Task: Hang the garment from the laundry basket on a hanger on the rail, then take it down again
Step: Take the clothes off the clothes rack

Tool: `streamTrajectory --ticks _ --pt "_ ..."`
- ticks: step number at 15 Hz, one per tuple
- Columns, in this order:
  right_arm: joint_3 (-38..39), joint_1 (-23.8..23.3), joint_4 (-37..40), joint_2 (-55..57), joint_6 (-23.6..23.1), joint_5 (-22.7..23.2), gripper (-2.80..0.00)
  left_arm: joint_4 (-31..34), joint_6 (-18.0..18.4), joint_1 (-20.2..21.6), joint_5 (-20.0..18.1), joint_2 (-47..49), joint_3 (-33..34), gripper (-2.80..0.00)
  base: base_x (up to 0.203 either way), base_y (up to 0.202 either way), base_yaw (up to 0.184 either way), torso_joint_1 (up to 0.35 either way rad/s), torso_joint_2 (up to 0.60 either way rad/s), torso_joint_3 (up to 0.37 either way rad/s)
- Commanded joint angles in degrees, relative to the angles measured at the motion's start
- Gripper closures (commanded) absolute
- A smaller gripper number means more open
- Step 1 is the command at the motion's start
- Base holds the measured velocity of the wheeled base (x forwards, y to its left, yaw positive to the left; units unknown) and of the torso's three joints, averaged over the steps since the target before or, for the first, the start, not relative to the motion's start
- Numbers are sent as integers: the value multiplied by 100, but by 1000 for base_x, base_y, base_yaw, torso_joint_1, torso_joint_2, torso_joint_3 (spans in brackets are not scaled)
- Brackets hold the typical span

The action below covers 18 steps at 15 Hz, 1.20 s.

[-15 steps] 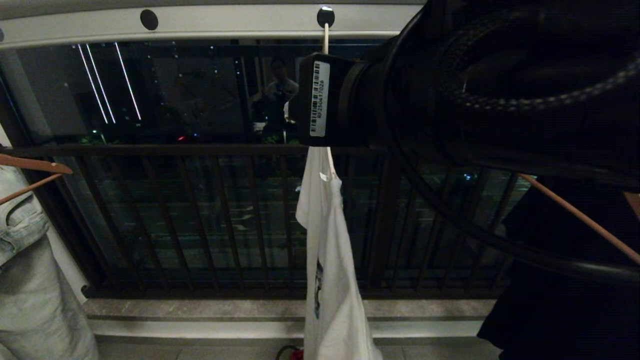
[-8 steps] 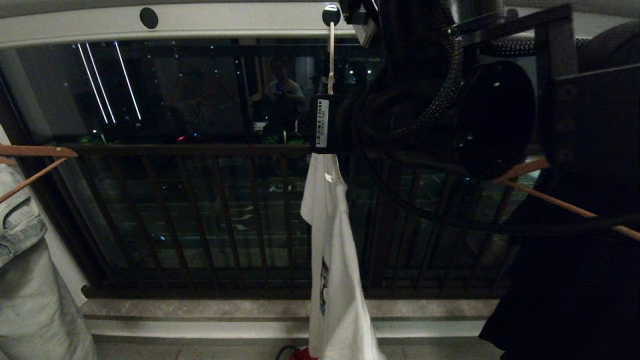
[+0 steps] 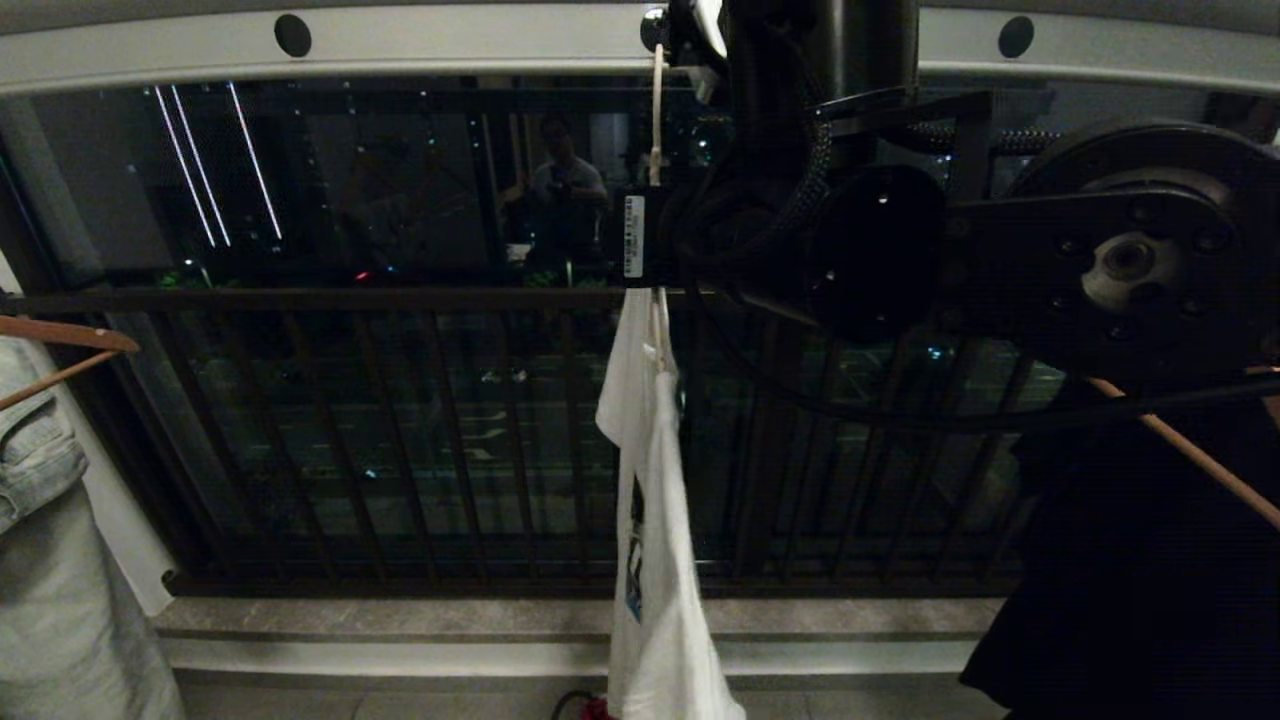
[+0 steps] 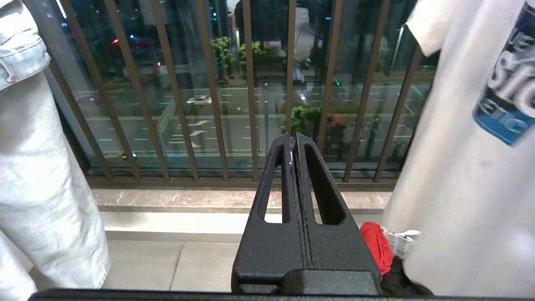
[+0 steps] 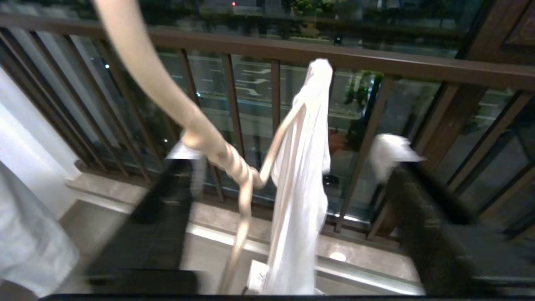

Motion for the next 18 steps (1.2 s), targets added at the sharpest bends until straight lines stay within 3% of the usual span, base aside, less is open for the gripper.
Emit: streamTrajectory --ticks 1,6,18 --pt "-2 -27 -45 26 -51 -22 0 -3 -2 0 2 9 48 0 0 0 0 0 0 0" --pt "-2 -27 -401 17 -375 -22 0 -3 -2 0 2 9 44 0 0 0 0 0 0 0" --pt "24 -18 -402 -35 -449 -119 0 -3 -2 0 2 9 46 0 0 0 0 0 0 0"
